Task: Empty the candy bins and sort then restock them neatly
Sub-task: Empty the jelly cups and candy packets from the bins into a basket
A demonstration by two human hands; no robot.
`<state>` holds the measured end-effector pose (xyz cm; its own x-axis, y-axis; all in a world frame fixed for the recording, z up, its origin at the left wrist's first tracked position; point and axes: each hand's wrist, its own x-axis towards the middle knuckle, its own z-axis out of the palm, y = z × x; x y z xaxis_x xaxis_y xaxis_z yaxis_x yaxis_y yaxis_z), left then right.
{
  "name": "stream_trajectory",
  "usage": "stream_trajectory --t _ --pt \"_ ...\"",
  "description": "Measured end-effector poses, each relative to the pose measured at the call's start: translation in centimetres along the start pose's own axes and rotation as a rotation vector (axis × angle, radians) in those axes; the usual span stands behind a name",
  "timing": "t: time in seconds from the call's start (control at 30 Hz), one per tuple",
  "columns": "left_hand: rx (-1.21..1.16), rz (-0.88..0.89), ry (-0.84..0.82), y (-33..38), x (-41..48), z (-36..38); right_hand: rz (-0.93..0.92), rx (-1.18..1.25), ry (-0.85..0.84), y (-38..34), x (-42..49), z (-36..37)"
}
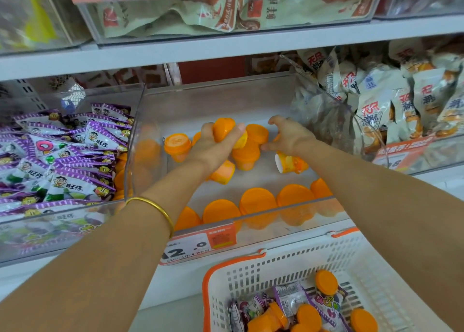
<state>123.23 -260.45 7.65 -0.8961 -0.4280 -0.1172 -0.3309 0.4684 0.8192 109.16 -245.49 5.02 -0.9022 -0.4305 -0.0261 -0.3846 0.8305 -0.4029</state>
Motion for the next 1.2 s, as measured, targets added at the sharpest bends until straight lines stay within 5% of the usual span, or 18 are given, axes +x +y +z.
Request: stream_trajectory --t 0.23,0.43,1.2 --pt "-0.160 -0.038 -0.184 -0.2 0.5 1.1 -0.145 -0.109 -0.085 -0.7 0.2 0.2" --pt "-0.299 -0.081 -0.335 -0.2 1.1 1.9 -0.084 -0.230 -0.079 -1.6 0.9 0.6" --pt "-0.366 -0.079 -0.343 -0.6 1.5 2.0 -0.098 0.123 -0.043 -1.1 1.0 0.6"
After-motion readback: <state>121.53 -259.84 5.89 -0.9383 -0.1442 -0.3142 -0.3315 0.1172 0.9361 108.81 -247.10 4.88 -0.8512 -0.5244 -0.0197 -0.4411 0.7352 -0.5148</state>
